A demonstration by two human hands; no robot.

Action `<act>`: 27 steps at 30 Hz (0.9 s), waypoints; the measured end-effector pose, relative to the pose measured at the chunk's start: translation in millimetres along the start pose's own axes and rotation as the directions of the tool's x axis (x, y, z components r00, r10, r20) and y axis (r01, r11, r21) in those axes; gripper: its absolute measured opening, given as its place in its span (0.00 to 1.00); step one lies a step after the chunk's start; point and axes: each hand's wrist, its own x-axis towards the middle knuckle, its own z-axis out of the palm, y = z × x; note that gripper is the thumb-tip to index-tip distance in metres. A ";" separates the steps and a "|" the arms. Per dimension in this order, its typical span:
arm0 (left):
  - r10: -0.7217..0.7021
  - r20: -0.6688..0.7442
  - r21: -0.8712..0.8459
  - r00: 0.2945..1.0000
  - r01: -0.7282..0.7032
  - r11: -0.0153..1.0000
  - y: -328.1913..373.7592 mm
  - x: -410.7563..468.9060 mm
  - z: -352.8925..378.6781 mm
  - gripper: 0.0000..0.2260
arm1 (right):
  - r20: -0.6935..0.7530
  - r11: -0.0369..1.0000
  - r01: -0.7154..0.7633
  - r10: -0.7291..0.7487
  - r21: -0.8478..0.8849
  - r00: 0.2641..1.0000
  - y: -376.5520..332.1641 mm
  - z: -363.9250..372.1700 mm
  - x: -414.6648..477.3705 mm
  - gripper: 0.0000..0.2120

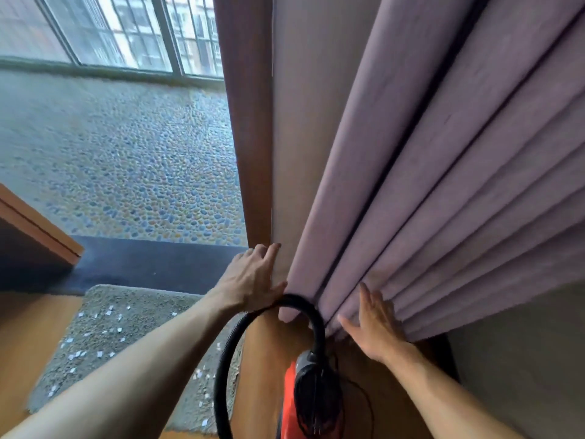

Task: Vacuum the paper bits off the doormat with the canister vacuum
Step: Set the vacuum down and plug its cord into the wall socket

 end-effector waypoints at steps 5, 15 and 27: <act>0.073 -0.051 0.114 0.996 -0.067 0.991 42.9 8.2 -106.2 0.36 | -0.068 0.998 0.051 -0.054 -0.037 0.996 -14.1 -103.6 -31.8 0.40; 0.202 -0.144 0.113 0.969 -0.186 0.976 117.4 -35.4 -226.6 0.35 | -0.135 0.980 0.112 -0.136 -0.166 0.981 -24.5 -263.5 -105.6 0.39; 0.369 -0.086 0.172 0.926 -0.351 0.921 154.6 -49.7 -278.2 0.34 | -0.223 0.987 -0.002 -0.034 -0.158 0.974 -24.8 -323.1 -168.3 0.38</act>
